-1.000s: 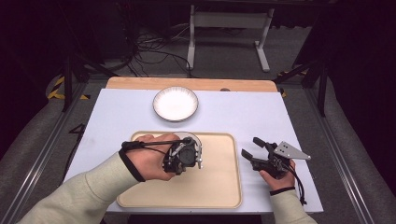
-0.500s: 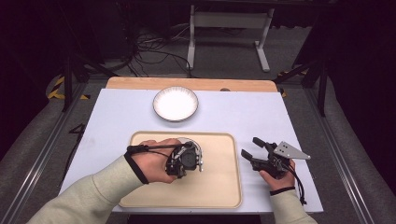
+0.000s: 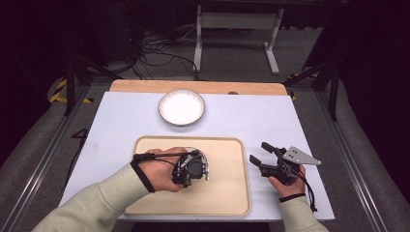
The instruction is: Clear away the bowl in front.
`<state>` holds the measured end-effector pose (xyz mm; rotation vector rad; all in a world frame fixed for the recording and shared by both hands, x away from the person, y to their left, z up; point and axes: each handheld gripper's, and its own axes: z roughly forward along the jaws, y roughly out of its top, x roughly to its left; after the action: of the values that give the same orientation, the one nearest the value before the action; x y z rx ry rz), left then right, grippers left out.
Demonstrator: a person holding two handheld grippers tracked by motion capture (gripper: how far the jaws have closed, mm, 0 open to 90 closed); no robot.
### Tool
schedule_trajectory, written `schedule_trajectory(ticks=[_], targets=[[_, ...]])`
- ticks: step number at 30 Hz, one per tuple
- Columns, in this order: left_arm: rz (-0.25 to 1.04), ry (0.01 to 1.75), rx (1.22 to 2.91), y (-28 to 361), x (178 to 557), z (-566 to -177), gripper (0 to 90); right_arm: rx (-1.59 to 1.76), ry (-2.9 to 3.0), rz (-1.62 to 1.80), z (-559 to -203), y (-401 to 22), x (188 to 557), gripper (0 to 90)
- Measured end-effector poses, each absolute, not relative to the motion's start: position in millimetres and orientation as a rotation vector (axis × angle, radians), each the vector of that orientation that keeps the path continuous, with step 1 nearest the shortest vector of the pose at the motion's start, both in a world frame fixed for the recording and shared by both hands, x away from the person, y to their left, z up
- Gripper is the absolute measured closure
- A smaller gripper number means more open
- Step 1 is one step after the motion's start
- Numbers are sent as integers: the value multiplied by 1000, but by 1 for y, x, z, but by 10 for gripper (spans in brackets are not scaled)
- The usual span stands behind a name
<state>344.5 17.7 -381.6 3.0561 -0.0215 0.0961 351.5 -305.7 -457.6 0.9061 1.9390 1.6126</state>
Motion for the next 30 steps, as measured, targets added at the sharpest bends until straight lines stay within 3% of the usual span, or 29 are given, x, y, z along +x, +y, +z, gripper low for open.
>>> schedule_trajectory(ticks=[12, 22, 26, 30], targets=[[102, -30, 3052, 18, 342, -387, 825, 906, 1937, 1610, -458, -306, 351, 261], [45, -17, 3069, 20, 342, -391, 804, 909, 1937, 1611, -458, -306, 351, 258], [-35, -38, 3073, 19, 340, -394, 760, 909, 1936, 1611, -458, -306, 351, 258], [-24, -28, 3075, 19, 340, -392, 757, 911, 1936, 1612, -458, -306, 351, 256]])
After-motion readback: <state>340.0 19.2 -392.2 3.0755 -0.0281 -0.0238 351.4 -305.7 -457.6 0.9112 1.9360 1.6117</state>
